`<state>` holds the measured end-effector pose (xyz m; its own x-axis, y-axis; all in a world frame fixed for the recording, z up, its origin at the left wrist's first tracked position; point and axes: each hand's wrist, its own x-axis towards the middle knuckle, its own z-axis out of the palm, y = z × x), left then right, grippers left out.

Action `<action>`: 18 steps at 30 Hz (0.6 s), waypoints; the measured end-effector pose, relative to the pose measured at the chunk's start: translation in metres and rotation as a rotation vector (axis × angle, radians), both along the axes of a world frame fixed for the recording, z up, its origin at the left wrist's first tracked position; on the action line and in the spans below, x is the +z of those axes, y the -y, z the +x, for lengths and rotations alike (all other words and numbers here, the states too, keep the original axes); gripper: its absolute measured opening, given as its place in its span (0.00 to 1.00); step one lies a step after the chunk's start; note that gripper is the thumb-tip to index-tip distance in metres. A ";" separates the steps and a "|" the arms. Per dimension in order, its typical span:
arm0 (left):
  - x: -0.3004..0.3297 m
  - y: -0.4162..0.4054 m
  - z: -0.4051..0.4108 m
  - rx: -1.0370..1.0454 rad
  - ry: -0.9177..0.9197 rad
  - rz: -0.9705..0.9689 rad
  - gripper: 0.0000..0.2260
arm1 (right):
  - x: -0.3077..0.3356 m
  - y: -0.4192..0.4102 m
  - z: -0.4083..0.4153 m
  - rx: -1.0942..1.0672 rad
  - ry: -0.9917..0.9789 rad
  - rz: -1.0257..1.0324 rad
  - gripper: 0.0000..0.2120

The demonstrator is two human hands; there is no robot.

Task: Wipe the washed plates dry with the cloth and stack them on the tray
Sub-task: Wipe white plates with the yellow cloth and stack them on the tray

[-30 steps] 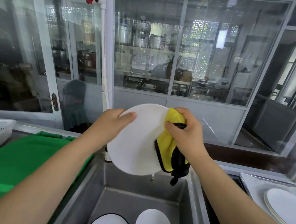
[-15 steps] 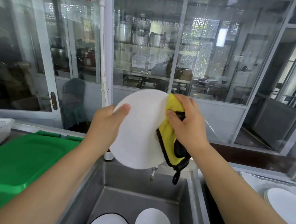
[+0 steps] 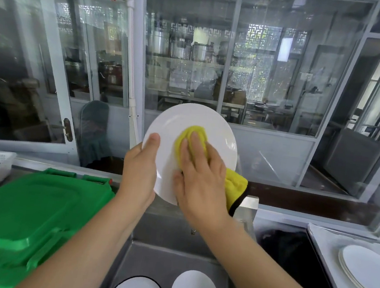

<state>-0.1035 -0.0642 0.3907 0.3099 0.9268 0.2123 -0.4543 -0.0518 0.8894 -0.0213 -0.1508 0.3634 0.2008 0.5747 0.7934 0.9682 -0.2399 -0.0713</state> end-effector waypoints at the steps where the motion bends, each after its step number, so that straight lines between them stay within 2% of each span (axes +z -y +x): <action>1: 0.001 -0.001 0.001 -0.009 0.023 -0.024 0.10 | -0.003 0.000 -0.005 0.046 0.045 -0.013 0.27; 4: 0.000 -0.005 0.001 0.003 0.071 -0.082 0.11 | -0.016 0.000 -0.014 0.140 0.170 -0.044 0.24; 8: -0.002 -0.010 -0.002 0.006 0.102 -0.119 0.11 | -0.033 0.005 -0.010 0.269 0.237 -0.009 0.21; 13: -0.004 -0.014 -0.009 0.025 0.086 -0.116 0.09 | -0.042 0.022 0.019 0.251 0.354 0.042 0.19; 18: -0.005 -0.017 -0.019 0.015 0.006 -0.111 0.10 | -0.026 0.033 0.055 0.150 0.186 0.175 0.16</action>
<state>-0.1226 -0.0468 0.3857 0.2951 0.9491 0.1100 -0.4599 0.0402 0.8871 0.0336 -0.1841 0.3376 -0.0341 0.4382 0.8982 0.9923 -0.0924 0.0827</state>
